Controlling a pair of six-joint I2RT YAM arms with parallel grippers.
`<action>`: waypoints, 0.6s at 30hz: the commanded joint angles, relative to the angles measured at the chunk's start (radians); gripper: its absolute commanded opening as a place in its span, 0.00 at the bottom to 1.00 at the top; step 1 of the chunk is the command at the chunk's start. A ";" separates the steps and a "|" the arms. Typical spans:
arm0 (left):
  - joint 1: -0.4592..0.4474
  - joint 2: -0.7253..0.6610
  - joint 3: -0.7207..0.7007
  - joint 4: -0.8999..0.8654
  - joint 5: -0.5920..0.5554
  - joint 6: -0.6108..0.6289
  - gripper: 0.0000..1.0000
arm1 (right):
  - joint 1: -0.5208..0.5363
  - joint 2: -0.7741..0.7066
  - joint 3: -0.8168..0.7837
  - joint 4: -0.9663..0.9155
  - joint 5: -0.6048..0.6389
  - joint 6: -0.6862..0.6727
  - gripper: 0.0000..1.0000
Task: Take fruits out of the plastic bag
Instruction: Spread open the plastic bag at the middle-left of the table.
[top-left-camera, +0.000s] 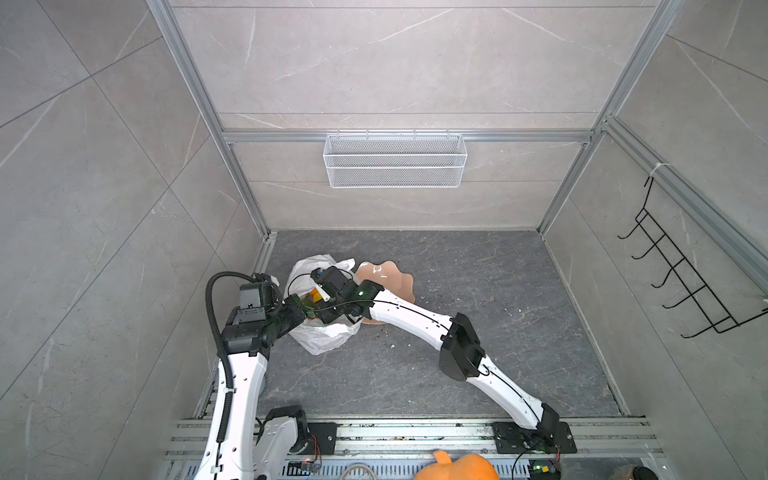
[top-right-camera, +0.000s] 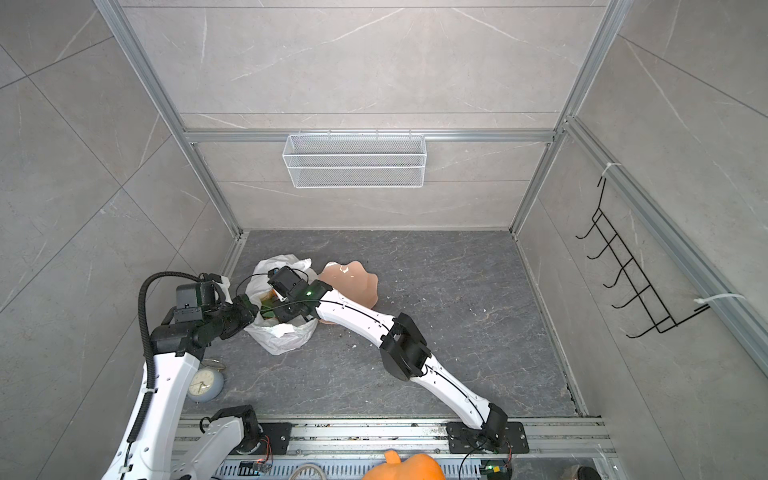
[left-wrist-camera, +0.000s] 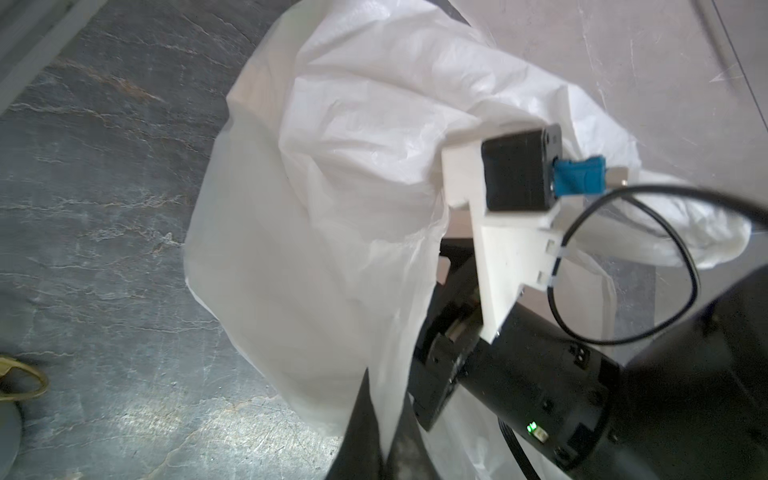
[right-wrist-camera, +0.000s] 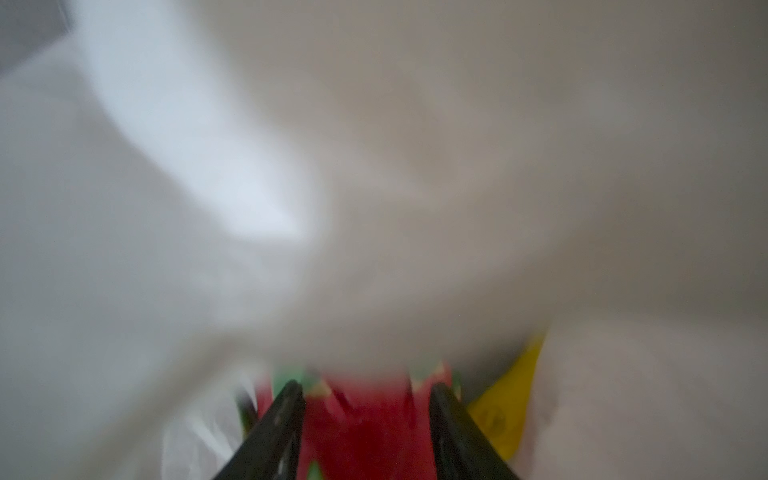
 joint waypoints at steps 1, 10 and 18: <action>-0.002 -0.034 -0.012 -0.028 -0.095 -0.059 0.00 | 0.026 -0.143 -0.193 0.098 0.000 -0.014 0.53; -0.001 -0.073 -0.112 -0.023 -0.117 -0.183 0.00 | 0.075 -0.366 -0.598 0.282 0.050 0.020 0.56; 0.000 -0.141 -0.240 -0.011 -0.171 -0.337 0.00 | 0.127 -0.402 -0.721 0.338 0.086 0.053 0.59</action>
